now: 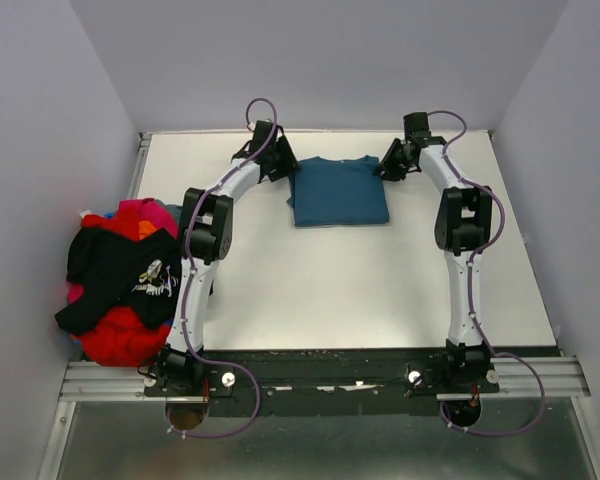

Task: Fold and stack the t-shirts
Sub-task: Put the neatly folded tshirt into the corner of the board with both arms

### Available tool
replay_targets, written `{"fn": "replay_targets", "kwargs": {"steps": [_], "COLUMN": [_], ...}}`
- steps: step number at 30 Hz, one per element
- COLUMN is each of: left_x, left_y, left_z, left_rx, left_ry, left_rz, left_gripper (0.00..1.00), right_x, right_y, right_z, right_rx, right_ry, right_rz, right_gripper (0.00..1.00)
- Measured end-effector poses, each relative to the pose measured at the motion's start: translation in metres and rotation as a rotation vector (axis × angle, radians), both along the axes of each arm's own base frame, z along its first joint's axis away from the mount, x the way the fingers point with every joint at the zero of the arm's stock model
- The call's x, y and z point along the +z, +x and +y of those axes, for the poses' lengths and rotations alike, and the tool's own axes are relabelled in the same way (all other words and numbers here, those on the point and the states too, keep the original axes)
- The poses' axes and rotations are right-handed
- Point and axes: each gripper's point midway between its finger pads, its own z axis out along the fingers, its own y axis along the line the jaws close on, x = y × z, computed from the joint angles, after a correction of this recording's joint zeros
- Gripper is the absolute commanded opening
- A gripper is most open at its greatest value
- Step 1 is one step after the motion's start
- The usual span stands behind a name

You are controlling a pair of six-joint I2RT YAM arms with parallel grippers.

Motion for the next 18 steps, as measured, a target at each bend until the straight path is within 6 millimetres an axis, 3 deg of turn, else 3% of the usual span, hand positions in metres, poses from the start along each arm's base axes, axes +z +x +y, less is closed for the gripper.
{"fn": "replay_targets", "kwargs": {"steps": [4, 8, 13, 18], "left_x": [-0.004, -0.007, -0.011, -0.012], "left_y": [0.005, 0.010, 0.012, 0.013], "left_z": [-0.007, -0.017, -0.023, -0.026], "left_rx": [-0.011, -0.030, -0.041, -0.046], "left_ry": [-0.003, -0.038, -0.072, -0.085], "left_rz": [-0.007, -0.016, -0.015, -0.024], "left_gripper": [0.52, 0.26, 0.03, 0.00], "right_x": [0.000, 0.003, 0.010, 0.017], "right_y": [-0.002, -0.011, -0.021, -0.042], "right_z": [-0.001, -0.003, -0.006, -0.009], "right_rx": [0.000, 0.001, 0.007, 0.012], "right_ry": [-0.005, -0.015, -0.028, -0.040], "right_rz": [0.001, 0.013, 0.016, 0.037], "right_gripper": [0.43, 0.49, 0.53, 0.55]}}
